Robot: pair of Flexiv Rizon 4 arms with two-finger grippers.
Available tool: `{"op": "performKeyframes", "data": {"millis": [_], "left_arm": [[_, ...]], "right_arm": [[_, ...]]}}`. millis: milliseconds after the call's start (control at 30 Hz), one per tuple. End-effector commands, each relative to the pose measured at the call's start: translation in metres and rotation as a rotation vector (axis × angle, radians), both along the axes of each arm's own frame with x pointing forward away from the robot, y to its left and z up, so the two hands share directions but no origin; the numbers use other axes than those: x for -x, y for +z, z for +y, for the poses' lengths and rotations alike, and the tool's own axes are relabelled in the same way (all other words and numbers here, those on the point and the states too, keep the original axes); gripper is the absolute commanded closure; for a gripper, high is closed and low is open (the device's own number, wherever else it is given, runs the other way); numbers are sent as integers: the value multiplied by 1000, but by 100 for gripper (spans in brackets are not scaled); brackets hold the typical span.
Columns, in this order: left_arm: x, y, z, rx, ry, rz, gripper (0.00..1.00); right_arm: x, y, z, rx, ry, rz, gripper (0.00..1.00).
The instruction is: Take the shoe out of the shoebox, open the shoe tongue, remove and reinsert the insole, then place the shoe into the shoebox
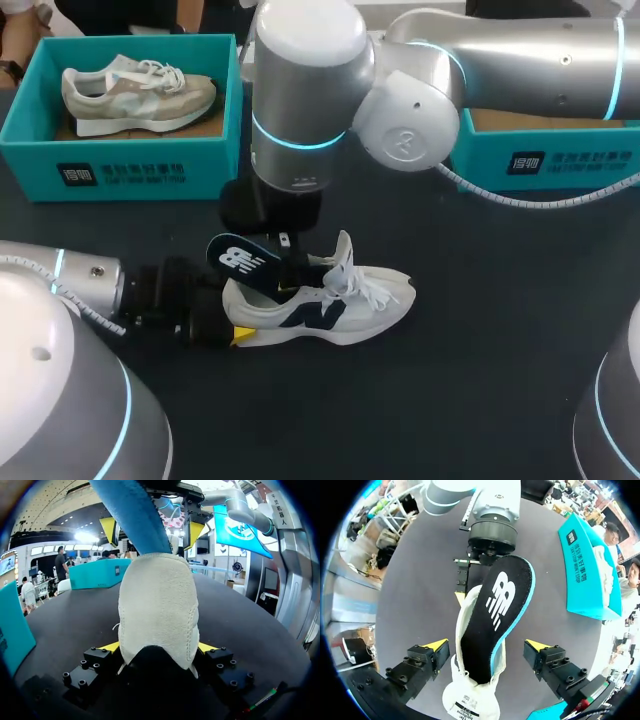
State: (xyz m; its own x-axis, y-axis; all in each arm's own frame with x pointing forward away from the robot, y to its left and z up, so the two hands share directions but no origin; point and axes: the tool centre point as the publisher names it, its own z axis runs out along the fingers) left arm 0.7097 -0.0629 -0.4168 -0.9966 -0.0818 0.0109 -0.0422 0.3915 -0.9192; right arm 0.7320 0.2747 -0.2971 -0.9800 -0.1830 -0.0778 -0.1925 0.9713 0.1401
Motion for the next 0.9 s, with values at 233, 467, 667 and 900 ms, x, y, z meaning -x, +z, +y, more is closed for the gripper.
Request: {"op": "performKeyframes", "data": {"millis": [233,467,667,900], "left_arm": [[0,-3,1,-5,-1,2,100],[0,-3,1,-5,-1,2,100],[0,-3,1,-5,-1,2,100],[0,-3,1,-5,-1,2,100]], "right_arm": [[2,1,0,-230,-83,99,0],[5,5,7,-372,-159,233,0],[5,10,10,-400,-195,334,0],[1,11,10,-390,-203,436,0]]}}
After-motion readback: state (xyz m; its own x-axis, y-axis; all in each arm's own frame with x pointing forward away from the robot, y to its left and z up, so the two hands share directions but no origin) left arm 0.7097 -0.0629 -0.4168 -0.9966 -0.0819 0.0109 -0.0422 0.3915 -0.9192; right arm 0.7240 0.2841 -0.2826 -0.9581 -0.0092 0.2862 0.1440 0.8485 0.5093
